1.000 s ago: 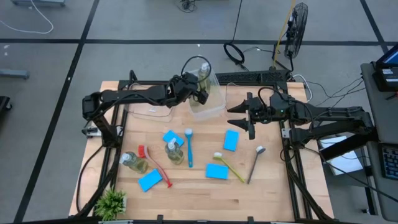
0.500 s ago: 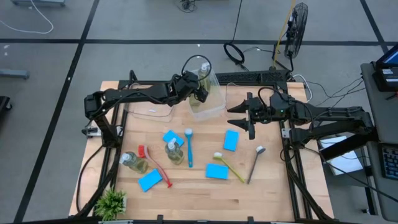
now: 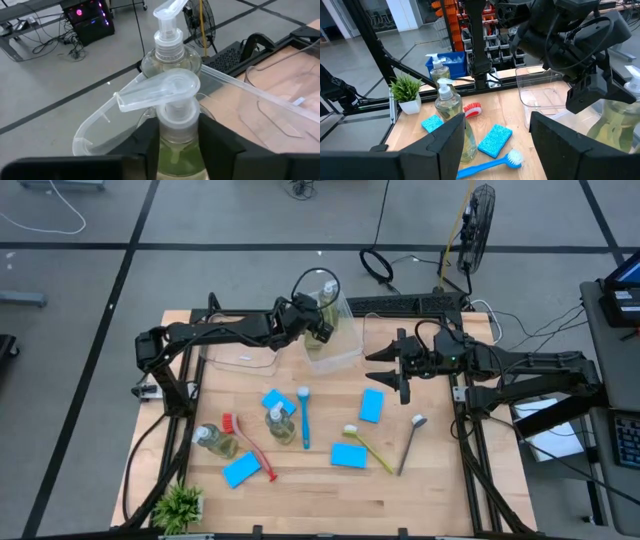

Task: Pick & Place Kitchen Sink Supplies
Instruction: Put the yellow soap dispenser into the white bin

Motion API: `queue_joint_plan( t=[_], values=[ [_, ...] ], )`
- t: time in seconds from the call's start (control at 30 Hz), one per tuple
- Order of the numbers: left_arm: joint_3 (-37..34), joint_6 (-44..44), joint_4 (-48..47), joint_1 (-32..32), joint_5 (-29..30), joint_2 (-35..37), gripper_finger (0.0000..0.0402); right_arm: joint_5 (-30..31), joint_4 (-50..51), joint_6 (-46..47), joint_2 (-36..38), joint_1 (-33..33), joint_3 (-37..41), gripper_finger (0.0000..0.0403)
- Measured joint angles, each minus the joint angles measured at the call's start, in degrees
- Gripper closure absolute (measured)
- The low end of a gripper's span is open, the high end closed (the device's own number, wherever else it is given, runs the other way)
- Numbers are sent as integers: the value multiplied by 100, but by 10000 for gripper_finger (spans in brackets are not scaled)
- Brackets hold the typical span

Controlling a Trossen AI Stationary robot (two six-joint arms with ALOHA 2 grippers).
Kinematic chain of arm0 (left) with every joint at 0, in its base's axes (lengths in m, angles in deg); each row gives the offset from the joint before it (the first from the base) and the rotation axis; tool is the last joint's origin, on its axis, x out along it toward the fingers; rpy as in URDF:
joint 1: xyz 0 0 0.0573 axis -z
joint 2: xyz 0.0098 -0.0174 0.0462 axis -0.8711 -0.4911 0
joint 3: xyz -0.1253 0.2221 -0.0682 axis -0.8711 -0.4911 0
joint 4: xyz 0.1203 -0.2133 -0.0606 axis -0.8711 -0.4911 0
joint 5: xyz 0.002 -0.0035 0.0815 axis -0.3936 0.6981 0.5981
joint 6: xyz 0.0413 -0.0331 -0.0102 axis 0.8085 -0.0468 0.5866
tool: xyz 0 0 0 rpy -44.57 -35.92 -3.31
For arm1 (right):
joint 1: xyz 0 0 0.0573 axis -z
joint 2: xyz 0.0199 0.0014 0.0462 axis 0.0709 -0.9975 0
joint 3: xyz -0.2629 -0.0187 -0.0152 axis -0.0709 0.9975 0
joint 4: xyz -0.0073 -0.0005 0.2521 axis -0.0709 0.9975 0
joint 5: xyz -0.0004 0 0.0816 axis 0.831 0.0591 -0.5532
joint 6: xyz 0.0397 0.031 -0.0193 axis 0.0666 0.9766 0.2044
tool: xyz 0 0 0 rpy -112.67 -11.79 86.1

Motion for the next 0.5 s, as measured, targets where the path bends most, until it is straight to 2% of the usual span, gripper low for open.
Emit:
queue_joint_plan(
  t=[0.1, 0.3, 0.5],
  values=[
    [0, -7, -8, -3, 21, 0, 299, 2, 0, 4, 0, 0, 0, 193],
    [0, 45, -51, -3, 50, 0, 233, 2, 0, 3, 0, 0, 0, 193],
    [0, 68, -128, -3, 129, 0, 200, 2, 4, 4, 0, 0, 0, 193]
  ],
)
